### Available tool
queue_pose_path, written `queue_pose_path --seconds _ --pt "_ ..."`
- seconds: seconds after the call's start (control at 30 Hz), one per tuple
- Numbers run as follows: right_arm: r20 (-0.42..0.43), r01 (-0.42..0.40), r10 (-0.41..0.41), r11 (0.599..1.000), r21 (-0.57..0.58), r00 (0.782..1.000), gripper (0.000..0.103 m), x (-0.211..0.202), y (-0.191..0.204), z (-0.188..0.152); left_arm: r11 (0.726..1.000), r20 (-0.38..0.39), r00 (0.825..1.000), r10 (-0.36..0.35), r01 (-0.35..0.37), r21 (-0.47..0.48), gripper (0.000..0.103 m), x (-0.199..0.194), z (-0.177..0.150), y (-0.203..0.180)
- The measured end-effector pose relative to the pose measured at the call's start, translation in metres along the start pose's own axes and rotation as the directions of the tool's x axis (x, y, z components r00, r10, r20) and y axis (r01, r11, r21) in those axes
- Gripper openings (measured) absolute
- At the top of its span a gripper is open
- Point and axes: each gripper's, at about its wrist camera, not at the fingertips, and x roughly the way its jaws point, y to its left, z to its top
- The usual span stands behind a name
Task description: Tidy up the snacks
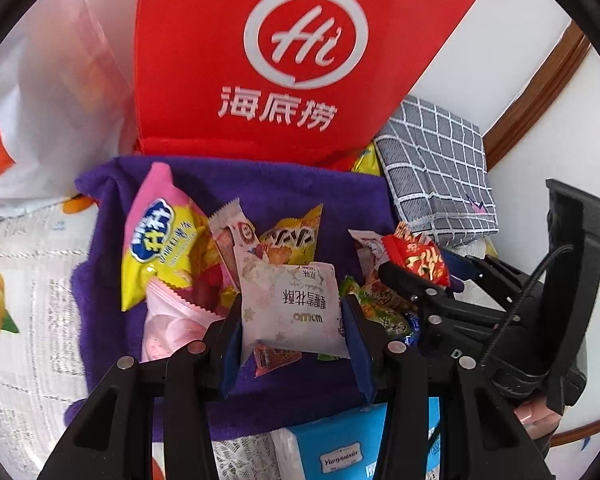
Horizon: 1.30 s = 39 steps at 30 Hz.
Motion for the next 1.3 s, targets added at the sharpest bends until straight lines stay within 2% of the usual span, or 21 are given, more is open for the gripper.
queue_pose_path --seconds 0.43,0.73,0.83,0.9,1.03,1.3 --pt "-0.027 -0.005 0.006 1.0 0.02 1.0 0.058 0.005 -0.012 -0.001 1.0 -0.03 0.999 -0.016 0.015 -0.017 0.044 0.027 0.003 0.0" --pt "-0.035 -0.022 0.023 0.999 0.046 0.999 0.062 0.007 -0.011 0.001 0.999 -0.037 0.999 -0.019 0.018 -0.032 0.046 0.025 0.001 0.0" --pt "-0.029 -0.007 0.008 0.999 0.035 1.0 0.068 0.0 -0.009 0.001 1.0 -0.034 0.999 -0.005 0.005 -0.022 0.053 0.022 0.001 -0.003" --pt "-0.006 -0.001 0.001 1.0 0.031 1.0 0.072 -0.006 -0.007 0.001 1.0 -0.025 0.999 0.019 -0.02 -0.01 0.064 0.017 0.0 -0.005" --pt "0.026 0.006 -0.006 1.0 0.03 1.0 0.081 -0.022 -0.004 -0.002 0.998 -0.001 0.998 0.055 -0.055 0.012 0.067 0.002 -0.003 -0.009" --pt "0.043 0.012 -0.013 0.999 0.043 0.999 0.081 -0.046 -0.002 -0.012 0.998 0.026 0.997 0.068 -0.069 0.017 0.068 -0.025 -0.014 -0.016"
